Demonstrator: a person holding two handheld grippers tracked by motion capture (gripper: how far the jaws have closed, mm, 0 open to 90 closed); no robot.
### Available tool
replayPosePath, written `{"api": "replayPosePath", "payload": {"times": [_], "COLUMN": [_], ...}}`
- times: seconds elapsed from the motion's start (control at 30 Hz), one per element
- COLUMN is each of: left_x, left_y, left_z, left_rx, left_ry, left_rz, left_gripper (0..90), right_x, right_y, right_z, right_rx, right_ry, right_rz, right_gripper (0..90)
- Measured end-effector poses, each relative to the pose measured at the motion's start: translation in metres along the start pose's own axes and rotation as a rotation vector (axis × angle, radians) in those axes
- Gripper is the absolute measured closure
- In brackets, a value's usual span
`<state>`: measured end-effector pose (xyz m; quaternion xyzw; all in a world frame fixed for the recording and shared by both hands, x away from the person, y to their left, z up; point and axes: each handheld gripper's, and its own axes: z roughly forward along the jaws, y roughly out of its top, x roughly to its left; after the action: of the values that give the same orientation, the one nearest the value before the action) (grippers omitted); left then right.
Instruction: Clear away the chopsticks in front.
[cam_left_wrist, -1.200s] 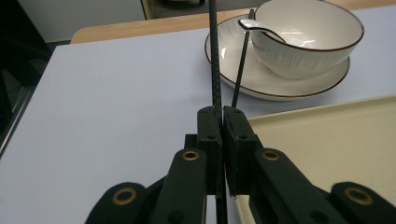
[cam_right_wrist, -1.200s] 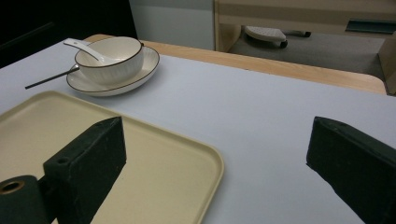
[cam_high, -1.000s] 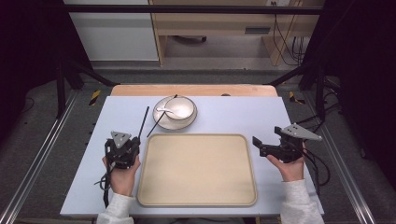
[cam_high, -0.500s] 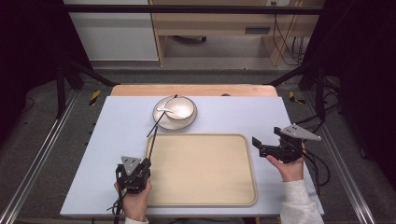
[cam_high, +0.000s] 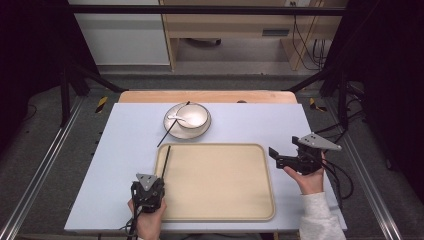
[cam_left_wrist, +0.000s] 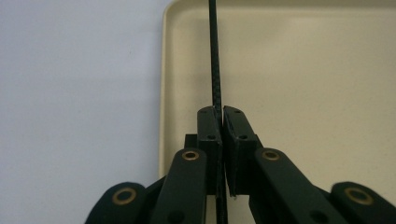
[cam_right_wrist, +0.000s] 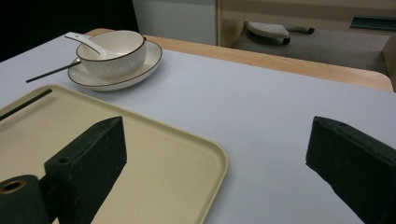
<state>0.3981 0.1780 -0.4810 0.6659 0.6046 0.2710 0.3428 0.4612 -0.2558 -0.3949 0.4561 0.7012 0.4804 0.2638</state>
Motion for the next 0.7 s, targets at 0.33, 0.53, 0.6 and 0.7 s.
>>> {"api": "replayPosePath", "payload": {"times": [0.33,0.53,0.6,0.7], "left_x": [-0.001,0.001,0.003,0.008], "left_y": [0.002,0.003,0.007,0.018], "left_z": [0.002,0.001,0.000,-0.004], "left_rx": [0.036,0.026,0.023,-0.015], "left_ry": [0.016,-0.001,-0.010,-0.058], "left_rz": [0.019,0.020,0.035,0.042], "left_gripper": [84.1,80.7,78.1,72.9], "right_x": [0.000,0.000,-0.001,-0.001], "right_y": [0.000,0.000,0.000,0.000], "right_z": [0.001,0.000,-0.001,-0.001], "right_rx": [0.005,0.000,-0.001,-0.001], "right_ry": [-0.001,-0.002,-0.002,-0.002], "right_rz": [-0.008,0.000,-0.003,-0.002], "right_gripper": [5.5,5.5,5.5,5.5]}}
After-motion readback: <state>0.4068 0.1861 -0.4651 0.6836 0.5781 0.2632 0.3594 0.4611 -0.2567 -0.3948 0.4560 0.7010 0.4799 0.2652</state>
